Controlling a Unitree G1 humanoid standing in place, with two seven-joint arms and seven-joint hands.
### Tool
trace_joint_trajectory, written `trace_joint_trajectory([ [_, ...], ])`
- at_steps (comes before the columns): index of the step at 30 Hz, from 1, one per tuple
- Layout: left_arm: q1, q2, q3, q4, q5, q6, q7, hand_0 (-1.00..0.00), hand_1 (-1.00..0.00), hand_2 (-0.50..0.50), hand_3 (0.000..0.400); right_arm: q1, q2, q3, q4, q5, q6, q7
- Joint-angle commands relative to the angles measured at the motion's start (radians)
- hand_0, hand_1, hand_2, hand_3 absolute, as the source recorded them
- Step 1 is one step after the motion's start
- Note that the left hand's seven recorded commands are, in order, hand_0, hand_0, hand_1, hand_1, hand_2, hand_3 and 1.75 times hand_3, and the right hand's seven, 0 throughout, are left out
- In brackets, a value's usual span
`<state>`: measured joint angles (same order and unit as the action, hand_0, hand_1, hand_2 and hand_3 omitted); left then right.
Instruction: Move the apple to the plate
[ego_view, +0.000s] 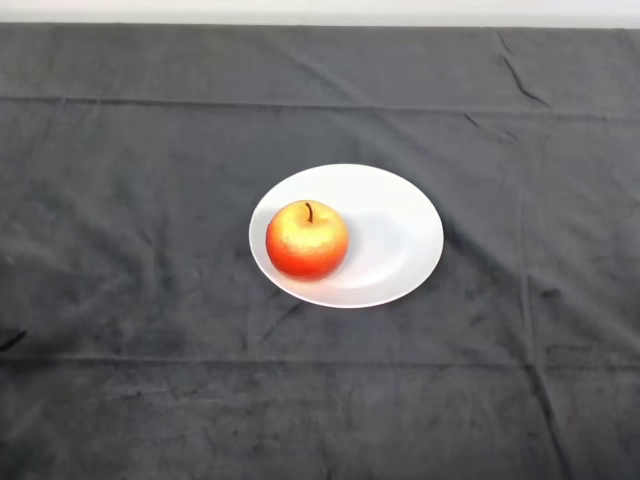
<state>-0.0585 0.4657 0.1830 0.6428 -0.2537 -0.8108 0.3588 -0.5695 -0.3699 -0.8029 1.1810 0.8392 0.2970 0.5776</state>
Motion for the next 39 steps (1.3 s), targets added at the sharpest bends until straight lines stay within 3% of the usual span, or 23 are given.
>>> trace_joint_trajectory([
  [1, -0.037, -0.015, 0.05, 0.052, -0.007, -0.037, 0.014, 0.0, 0.0, 0.0, 0.0, -0.009, -0.015, -0.0103, 0.011, -0.0048, -0.003, -0.009],
  [9, -0.075, -0.052, 0.107, 0.2, -0.035, -0.119, 0.015, 0.0, 0.0, 0.0, 0.0, -0.01, -0.016, -0.0108, 0.013, -0.0044, -0.003, -0.0084],
  [20, -0.15, -0.064, 0.165, 0.367, -0.065, -0.168, 0.013, 0.0, 0.0, 0.0, 0.0, -0.012, -0.018, -0.0118, 0.018, -0.0038, -0.003, -0.0064],
  [39, -0.213, -0.056, 0.202, 0.499, -0.063, -0.207, -0.02, 0.0, 0.0, 0.0, 0.0, -0.014, -0.021, -0.0135, 0.025, -0.0033, -0.003, -0.0026],
])
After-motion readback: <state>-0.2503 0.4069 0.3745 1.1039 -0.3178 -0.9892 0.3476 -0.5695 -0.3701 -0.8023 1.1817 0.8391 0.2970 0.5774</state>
